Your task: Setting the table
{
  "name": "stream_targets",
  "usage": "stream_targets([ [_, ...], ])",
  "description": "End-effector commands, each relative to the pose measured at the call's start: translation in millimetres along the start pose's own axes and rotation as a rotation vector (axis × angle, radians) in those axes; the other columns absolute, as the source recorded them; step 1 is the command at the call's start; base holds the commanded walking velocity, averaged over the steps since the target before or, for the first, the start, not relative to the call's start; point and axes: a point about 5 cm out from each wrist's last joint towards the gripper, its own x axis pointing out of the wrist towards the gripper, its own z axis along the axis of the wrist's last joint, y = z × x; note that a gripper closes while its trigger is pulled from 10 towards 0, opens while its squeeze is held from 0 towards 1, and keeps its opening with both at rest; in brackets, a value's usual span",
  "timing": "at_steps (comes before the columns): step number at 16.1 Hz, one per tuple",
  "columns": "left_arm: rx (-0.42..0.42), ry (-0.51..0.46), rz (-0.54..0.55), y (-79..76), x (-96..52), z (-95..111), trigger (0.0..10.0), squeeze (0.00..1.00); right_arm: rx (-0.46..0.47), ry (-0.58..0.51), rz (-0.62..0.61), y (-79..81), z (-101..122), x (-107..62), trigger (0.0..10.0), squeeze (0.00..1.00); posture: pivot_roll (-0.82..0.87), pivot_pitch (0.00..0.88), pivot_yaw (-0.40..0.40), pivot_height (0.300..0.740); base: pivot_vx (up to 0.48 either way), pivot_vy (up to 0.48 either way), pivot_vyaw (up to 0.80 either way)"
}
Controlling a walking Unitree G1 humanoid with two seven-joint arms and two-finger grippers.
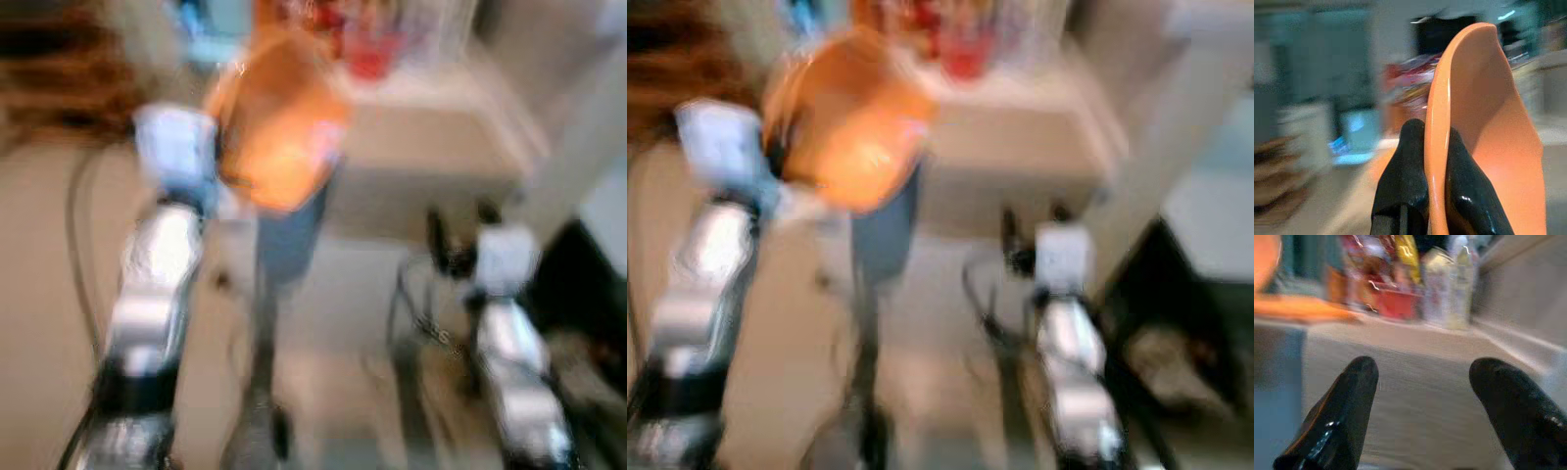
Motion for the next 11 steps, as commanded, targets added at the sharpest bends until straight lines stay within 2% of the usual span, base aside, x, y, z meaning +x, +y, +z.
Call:
stream_targets([
  [1, 0.005, -0.091, -0.044, -9.5, 10.2, 21.8, 0.0, 0.00, -0.009, -0.004, -0.003, -3.7, 1.3, 1.1, 10.0, 0.00, 0.03, 0.000, -0.003, 0.740, 0.000, 0.000, 0.00],
  [7, -0.012, -0.046, -0.061, -18.6, 7.9, 11.0, 0.0, 0.00, -0.014, 0.002, -0.003, -3.5, 0.5, 0.1, 10.0, 0.00, 0.02, 0.000, -0.002, 0.740, 0.000, -0.469, 0.00],
  [11, -0.097, 0.118, -0.034, -22.0, 1.7, -28.6, 0.0, 0.00, -0.023, 0.003, 0.000, -3.5, 2.3, 0.3, 10.0, 0.00, 0.00, 0.000, 0.006, 0.740, 0.000, -0.447, 0.00],
])
